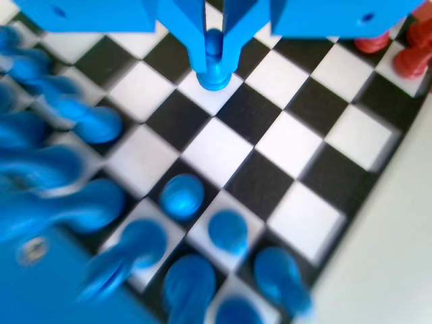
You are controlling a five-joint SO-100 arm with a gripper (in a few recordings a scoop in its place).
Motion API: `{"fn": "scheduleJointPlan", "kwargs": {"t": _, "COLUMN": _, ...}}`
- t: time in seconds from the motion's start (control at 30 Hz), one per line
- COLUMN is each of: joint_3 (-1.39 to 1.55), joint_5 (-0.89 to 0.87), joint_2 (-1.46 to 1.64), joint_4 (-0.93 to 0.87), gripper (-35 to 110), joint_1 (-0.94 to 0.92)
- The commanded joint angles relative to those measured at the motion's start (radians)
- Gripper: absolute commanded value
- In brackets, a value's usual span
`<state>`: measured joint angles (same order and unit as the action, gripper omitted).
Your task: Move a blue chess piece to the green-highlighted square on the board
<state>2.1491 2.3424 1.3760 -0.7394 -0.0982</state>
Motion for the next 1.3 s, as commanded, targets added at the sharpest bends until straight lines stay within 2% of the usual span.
{"fn": "scheduleJointPlan", "kwargs": {"t": 0.0, "joint_3": 0.008, "joint_5": 0.011, "joint_2": 0.029, "joint_4": 0.009, "gripper": 1, "joint_1": -0.005}}
{"fn": "scheduleJointPlan", "kwargs": {"t": 0.77, "joint_3": 0.017, "joint_5": 0.043, "joint_2": 0.035, "joint_4": 0.009, "gripper": 14, "joint_1": -0.015}}
{"fn": "scheduleJointPlan", "kwargs": {"t": 1.27, "joint_3": -0.104, "joint_5": 0.043, "joint_2": 0.072, "joint_4": -0.176, "gripper": 15, "joint_1": -0.012}}
